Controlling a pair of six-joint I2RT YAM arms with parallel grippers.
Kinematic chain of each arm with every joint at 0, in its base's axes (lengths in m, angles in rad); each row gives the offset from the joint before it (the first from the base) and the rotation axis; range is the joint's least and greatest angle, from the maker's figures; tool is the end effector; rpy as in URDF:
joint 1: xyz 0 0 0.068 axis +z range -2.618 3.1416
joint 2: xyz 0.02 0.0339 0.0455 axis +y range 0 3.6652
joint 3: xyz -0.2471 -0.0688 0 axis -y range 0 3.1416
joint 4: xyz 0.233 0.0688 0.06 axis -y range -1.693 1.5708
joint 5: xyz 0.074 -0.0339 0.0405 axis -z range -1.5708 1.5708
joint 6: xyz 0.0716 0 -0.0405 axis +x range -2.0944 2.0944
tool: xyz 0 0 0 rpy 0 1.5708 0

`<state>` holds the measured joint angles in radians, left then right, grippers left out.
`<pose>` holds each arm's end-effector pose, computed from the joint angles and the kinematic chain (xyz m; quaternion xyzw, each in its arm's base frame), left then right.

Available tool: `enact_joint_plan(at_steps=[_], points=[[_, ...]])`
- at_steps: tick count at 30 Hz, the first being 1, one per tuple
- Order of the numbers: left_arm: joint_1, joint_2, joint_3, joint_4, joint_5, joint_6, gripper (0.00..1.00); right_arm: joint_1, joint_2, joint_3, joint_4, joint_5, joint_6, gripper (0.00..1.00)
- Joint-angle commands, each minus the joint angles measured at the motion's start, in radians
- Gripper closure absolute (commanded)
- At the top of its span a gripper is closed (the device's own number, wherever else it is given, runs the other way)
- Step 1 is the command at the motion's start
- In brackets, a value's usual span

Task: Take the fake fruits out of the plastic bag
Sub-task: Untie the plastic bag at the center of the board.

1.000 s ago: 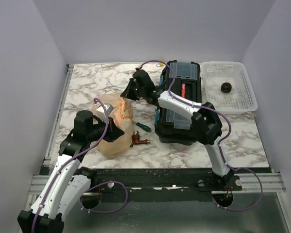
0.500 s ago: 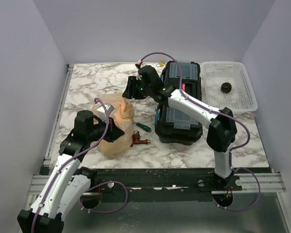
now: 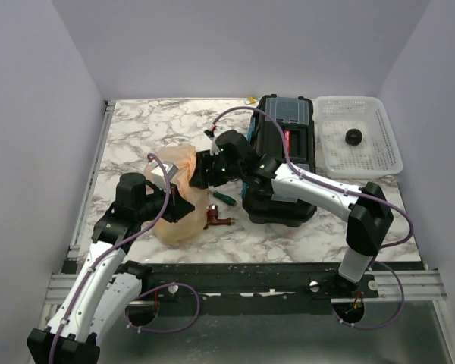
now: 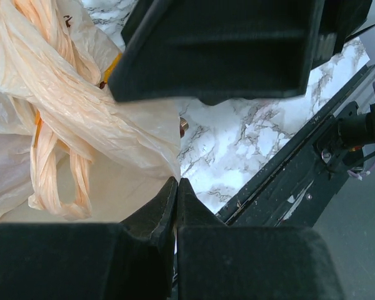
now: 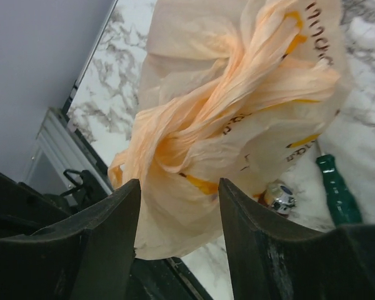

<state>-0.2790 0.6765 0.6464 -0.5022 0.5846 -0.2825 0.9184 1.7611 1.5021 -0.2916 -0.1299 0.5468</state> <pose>0.1595 -0.0868 0.2533 0.1415 0.8316 -0.3720 0.3873 0.2542 0.3480 0.2786 -0.1920 0.8500 0.3680 0.3243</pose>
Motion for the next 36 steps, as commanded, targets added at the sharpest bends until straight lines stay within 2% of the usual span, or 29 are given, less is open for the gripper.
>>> enact_joint_plan(at_steps=[1,4,5,8,12,16,21,22,24,29,33,36], points=[[-0.006,-0.008,0.0,0.027,0.056,0.018,1.0,0.033,0.016,-0.028,0.145,-0.102,0.045,0.43],[-0.005,-0.018,0.008,0.027,0.074,0.023,1.0,0.045,0.04,-0.03,0.143,-0.081,0.043,0.44],[-0.004,-0.033,0.009,0.031,0.07,0.025,0.96,0.047,0.039,-0.041,0.146,-0.076,0.04,0.45],[-0.004,-0.098,0.006,0.044,0.052,0.018,0.74,0.054,0.015,-0.112,0.216,-0.083,0.045,0.56],[-0.005,-0.217,0.037,0.03,0.007,-0.025,0.55,0.061,-0.017,-0.201,0.317,-0.12,0.052,0.53],[-0.005,-0.297,0.132,-0.002,-0.175,-0.127,0.42,0.065,-0.063,-0.278,0.368,-0.1,0.048,0.48],[-0.005,-0.214,0.243,-0.045,-0.491,-0.214,0.25,0.066,-0.121,-0.352,0.453,-0.096,0.037,0.48],[-0.005,-0.171,0.263,-0.059,-0.559,-0.238,0.23,0.067,-0.133,-0.367,0.469,-0.092,0.036,0.48],[-0.004,-0.077,0.299,-0.061,-0.577,-0.233,0.21,0.067,-0.154,-0.391,0.489,-0.083,0.038,0.48],[-0.006,0.182,0.401,-0.062,-0.454,-0.06,0.21,0.067,-0.212,-0.43,0.475,-0.01,0.044,0.48],[-0.013,0.34,0.525,-0.135,-0.407,-0.009,0.23,0.067,-0.267,-0.445,0.438,0.069,0.05,0.48],[-0.032,0.439,0.563,-0.137,-0.405,0.01,0.29,0.067,-0.291,-0.456,0.437,0.078,0.06,0.48]])
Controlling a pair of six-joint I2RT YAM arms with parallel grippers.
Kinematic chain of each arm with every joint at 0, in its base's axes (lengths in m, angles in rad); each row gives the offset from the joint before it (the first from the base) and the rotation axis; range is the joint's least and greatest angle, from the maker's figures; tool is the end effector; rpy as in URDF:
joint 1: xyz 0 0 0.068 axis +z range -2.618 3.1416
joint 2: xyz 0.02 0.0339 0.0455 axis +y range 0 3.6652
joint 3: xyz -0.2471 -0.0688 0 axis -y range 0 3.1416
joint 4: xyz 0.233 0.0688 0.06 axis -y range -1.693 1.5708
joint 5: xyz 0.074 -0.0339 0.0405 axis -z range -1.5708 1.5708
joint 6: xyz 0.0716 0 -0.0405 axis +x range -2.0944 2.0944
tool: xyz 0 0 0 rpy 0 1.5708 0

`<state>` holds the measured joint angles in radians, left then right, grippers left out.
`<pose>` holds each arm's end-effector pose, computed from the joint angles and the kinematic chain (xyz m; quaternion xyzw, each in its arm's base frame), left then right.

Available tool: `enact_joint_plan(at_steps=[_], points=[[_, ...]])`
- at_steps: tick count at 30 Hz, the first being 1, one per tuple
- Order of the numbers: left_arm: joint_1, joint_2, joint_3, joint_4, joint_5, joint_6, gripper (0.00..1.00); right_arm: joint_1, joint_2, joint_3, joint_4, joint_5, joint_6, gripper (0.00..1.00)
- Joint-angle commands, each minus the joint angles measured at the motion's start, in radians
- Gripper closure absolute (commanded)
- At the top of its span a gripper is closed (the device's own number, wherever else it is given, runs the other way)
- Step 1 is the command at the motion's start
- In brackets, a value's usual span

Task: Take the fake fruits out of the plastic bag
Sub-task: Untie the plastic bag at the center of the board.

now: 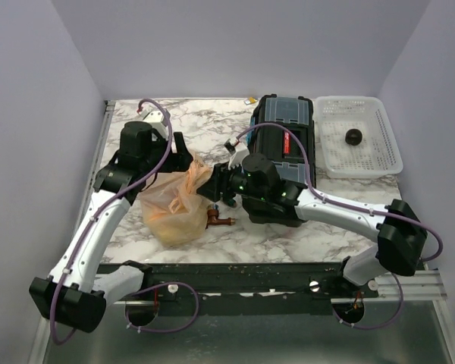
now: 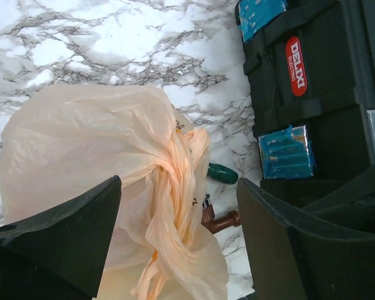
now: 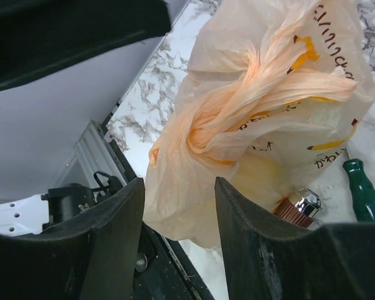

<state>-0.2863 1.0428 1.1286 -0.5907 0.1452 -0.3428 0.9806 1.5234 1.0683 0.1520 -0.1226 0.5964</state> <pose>0.2362 -0.0803 0.3366 0.0126 0.8597 -0.2162 0.4625 0.2055 0.3226 0.2685 -0.1892 0.7825 0.4541 0.3817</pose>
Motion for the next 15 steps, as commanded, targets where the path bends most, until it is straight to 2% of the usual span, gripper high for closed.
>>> enact_joint_plan(at_steps=[1,3,8,13,15], points=[[-0.037,0.108,0.108,-0.074,0.026,0.078,0.34,0.004,-0.056,-0.021,-0.008,0.07,0.007,0.48],[-0.058,0.193,0.169,-0.147,-0.026,0.082,0.4,0.004,-0.06,-0.005,-0.041,0.089,-0.013,0.48],[-0.135,0.319,0.255,-0.234,-0.205,0.077,0.4,0.004,-0.064,0.028,-0.117,0.143,-0.049,0.47],[-0.163,0.39,0.264,-0.229,-0.247,0.044,0.41,0.004,-0.071,0.036,-0.133,0.165,-0.071,0.47],[-0.173,0.403,0.245,-0.216,-0.256,0.042,0.44,0.005,-0.074,0.046,-0.15,0.173,-0.081,0.47]])
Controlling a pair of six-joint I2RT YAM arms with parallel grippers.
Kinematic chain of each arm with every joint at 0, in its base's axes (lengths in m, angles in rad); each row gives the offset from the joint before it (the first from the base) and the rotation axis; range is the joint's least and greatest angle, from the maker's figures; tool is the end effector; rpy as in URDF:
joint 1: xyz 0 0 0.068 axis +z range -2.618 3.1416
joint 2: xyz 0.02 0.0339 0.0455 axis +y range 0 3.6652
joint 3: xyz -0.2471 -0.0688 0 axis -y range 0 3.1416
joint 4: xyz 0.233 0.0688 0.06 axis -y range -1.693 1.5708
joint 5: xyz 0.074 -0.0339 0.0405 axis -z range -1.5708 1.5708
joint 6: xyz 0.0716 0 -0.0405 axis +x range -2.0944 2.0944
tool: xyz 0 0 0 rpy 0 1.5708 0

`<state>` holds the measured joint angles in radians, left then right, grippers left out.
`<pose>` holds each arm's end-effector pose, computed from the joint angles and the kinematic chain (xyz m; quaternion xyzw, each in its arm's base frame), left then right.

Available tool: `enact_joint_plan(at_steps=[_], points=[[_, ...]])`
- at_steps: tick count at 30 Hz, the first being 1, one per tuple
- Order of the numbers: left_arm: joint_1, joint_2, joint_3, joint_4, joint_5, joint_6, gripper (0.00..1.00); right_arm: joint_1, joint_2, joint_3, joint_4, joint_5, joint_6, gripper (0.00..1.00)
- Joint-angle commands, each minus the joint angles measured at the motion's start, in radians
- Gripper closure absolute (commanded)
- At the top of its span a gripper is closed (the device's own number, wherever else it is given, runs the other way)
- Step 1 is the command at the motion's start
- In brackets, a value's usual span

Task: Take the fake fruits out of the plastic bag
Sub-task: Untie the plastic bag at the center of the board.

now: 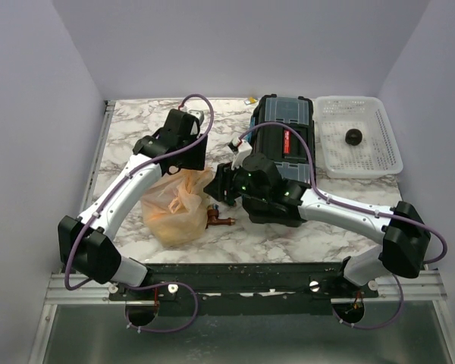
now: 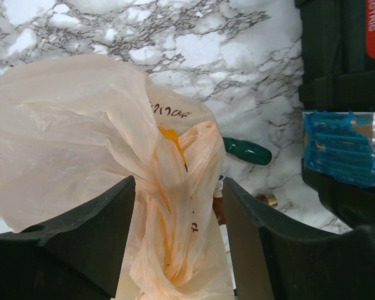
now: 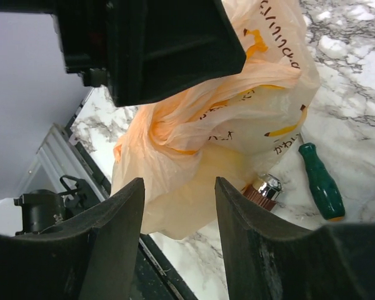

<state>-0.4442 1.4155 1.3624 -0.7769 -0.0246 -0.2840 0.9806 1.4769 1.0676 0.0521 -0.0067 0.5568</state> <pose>0.2860 -0.1342 0.2977 0.0701 0.9295 -0.1182 0.3423 0.2060 0.3084 0.2709 -0.1746 0.8027 0.3984 0.4080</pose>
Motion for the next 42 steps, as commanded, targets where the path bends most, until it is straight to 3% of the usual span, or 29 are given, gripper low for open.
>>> enact_joint_plan(at_steps=[1,10,14,15,19,24,29,33,37,42], points=[[-0.023,0.032,-0.004,-0.015,-0.089,-0.015,0.46,0.004,-0.03,0.049,-0.05,0.055,-0.041,0.47],[-0.033,0.051,-0.043,0.018,-0.08,0.026,0.62,0.015,-0.02,0.039,-0.041,-0.025,-0.078,0.47],[-0.032,0.046,-0.041,0.02,-0.083,0.041,0.78,0.049,0.015,0.049,0.005,-0.036,-0.091,0.47],[-0.032,0.045,-0.04,0.018,-0.08,0.045,0.86,0.064,0.025,0.051,0.019,-0.024,-0.1,0.47],[-0.033,0.021,-0.05,0.024,-0.081,0.054,1.0,0.15,0.056,0.052,0.091,0.105,-0.145,0.47],[-0.027,-0.03,-0.074,0.052,-0.102,0.043,1.0,0.197,0.116,0.065,0.172,0.209,-0.15,0.47],[-0.024,-0.072,-0.107,0.071,-0.088,0.034,1.0,0.238,0.193,0.13,0.161,0.32,-0.251,0.35],[-0.023,-0.103,-0.125,0.081,-0.083,0.029,1.0,0.262,0.241,0.179,0.143,0.379,-0.296,0.35],[-0.018,-0.133,-0.136,0.093,-0.098,0.023,1.0,0.278,0.279,0.207,0.117,0.464,-0.323,0.44],[0.009,-0.173,-0.157,0.124,-0.12,0.017,1.0,0.285,0.298,0.186,0.119,0.493,-0.34,0.63]])
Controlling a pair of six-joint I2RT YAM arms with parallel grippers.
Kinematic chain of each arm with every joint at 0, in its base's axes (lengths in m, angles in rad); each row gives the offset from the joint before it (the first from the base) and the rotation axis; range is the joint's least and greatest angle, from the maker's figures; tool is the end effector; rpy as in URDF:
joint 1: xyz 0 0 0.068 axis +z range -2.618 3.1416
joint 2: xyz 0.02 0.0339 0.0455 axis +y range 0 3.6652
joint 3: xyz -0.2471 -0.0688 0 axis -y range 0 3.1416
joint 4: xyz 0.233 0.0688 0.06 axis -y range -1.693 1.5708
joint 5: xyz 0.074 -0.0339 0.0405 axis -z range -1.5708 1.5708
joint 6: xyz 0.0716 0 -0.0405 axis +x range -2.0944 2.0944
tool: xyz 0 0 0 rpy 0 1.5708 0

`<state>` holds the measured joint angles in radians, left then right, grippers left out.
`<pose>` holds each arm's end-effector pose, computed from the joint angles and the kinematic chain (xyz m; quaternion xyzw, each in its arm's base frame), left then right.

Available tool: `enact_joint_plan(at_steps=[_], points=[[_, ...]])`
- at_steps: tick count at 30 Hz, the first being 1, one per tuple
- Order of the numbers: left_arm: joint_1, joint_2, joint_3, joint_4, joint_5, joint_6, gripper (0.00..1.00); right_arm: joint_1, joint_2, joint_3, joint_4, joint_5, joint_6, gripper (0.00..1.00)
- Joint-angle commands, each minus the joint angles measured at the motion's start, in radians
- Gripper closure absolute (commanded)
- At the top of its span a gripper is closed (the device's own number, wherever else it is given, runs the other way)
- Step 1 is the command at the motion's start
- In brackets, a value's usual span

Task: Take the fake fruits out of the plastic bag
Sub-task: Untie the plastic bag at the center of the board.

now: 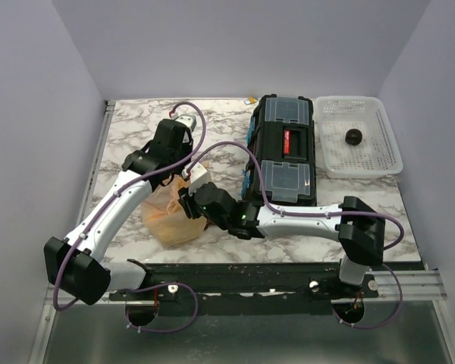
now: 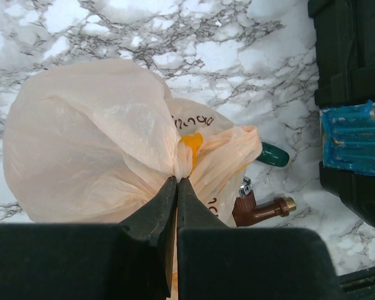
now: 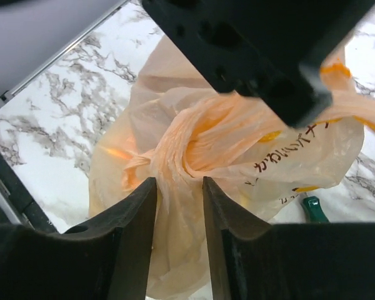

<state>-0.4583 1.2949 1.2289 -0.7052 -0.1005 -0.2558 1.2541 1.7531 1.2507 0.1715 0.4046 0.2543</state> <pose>0.2662 -0.1233 0.2945 0.0735 0.9172 -0.0925 0.3804 0.1607 0.4000 0.2515 -0.2797 0.7557 0.2705 0.5268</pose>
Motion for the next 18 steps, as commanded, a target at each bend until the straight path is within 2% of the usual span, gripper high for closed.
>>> enact_joint_plan(at_steps=[1,4,8,10,18], points=[[0.03,-0.06,-0.031,0.06,-0.054,-0.01,1.0,0.013,0.017,-0.01,0.008,0.078,-0.038,0.68],[0.049,-0.081,-0.05,0.081,-0.094,-0.006,1.0,0.014,-0.014,-0.061,0.041,0.042,-0.044,0.78],[0.092,-0.1,-0.059,0.099,-0.117,-0.002,1.0,0.015,-0.062,-0.122,0.068,-0.023,-0.014,0.96],[0.124,-0.109,-0.067,0.109,-0.111,-0.005,1.0,0.015,-0.082,-0.145,0.074,-0.08,-0.011,0.99],[0.25,-0.142,-0.07,0.116,-0.037,-0.023,1.0,0.015,-0.148,-0.247,0.101,-0.263,0.093,0.99]])
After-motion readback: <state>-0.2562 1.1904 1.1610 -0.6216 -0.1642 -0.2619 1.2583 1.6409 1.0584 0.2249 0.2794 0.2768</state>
